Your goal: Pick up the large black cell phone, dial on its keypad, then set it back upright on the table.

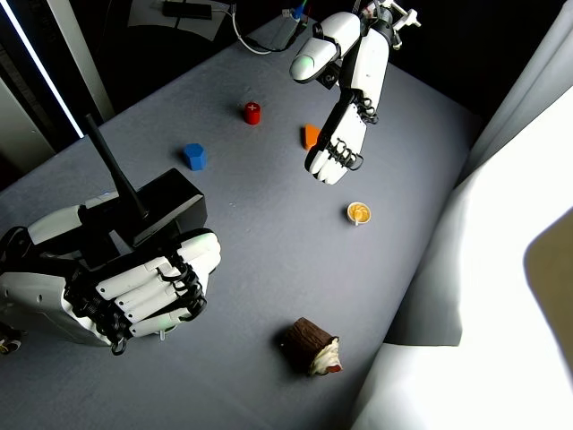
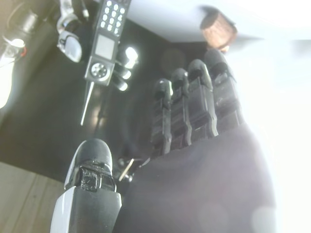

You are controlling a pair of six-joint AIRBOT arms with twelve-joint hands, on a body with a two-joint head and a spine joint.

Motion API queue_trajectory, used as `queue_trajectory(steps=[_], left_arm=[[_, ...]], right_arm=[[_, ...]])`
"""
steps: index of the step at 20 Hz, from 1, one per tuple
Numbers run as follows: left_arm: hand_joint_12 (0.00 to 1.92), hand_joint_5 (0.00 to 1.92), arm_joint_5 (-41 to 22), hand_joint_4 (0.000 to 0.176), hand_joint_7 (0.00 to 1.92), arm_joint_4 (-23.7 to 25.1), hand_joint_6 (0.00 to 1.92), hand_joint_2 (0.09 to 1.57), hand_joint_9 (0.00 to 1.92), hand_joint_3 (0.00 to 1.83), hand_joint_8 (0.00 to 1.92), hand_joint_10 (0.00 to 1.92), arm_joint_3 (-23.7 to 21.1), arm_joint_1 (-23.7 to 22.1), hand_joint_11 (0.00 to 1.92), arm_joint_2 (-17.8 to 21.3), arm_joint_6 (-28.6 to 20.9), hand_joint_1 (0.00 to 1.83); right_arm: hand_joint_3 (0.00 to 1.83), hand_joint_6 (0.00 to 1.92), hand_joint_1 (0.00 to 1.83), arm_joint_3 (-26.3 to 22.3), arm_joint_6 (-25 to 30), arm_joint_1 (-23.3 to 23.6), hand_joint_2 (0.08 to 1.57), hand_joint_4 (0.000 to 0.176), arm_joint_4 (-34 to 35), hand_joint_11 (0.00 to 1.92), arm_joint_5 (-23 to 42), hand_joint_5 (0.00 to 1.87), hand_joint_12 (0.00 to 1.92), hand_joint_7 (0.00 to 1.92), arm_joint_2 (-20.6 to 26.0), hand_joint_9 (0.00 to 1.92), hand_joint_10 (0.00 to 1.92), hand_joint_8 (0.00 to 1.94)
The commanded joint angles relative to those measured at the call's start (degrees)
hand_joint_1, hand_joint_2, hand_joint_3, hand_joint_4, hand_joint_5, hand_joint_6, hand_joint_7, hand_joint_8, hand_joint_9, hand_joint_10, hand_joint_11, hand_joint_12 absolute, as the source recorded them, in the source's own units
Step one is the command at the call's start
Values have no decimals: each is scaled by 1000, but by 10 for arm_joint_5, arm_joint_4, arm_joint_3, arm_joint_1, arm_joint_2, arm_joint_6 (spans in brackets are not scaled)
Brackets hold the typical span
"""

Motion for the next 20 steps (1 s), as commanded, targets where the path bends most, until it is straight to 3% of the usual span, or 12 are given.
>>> queue_trajectory(steps=[1,5,11,12,13,14,15,17,19,20], left_arm=[[367,251,-16,10,201,-43,1,1237,155,0,1,2,0,-11,0,5,-5,0],[449,275,-16,10,219,-43,1,1237,176,1,1,2,0,-11,0,7,-5,0],[402,272,-16,10,220,-43,2,1234,169,0,3,3,0,-11,0,8,-5,0],[381,264,-16,10,213,-43,1,1235,164,0,1,0,0,-11,0,8,-5,0],[378,267,-16,10,214,-43,3,1239,167,2,2,2,0,-10,0,8,-5,0],[378,267,-16,10,214,-43,3,1239,167,2,2,2,1,-10,0,8,-5,0],[393,273,-16,6,205,-43,2,1239,166,1,0,0,2,-10,0,8,-5,0],[391,265,-16,8,200,-43,0,1238,164,1,0,0,0,-10,0,9,-5,0],[390,261,-16,13,209,-43,0,1237,162,0,3,1,-1,-10,0,9,-5,0],[388,259,-16,10,216,-43,0,1236,172,0,6,5,-2,-11,0,9,-5,0]], right_arm=[[2,7,912,1,10,0,1164,0,5,301,74,673,1044,628,5,667,10,0],[0,1,820,2,8,0,1139,0,5,196,74,569,988,562,5,556,0,0],[0,0,680,2,6,0,1089,0,5,7,74,406,980,379,4,375,0,0],[2,11,613,2,6,0,1099,0,5,1,74,438,881,353,4,341,0,0],[0,1,567,2,6,0,1073,0,5,0,74,344,798,285,4,268,0,0],[0,1,567,2,6,0,1073,0,5,0,74,344,798,285,4,268,0,0],[0,0,494,1,6,0,1025,0,5,0,74,211,600,176,3,158,0,1],[0,0,307,1,5,0,989,0,5,0,74,38,395,48,3,37,0,0],[0,0,220,2,5,0,913,38,5,0,74,1,36,1,3,1,0,0],[0,0,158,1,5,0,898,50,5,0,74,0,6,0,3,0,0,0]])
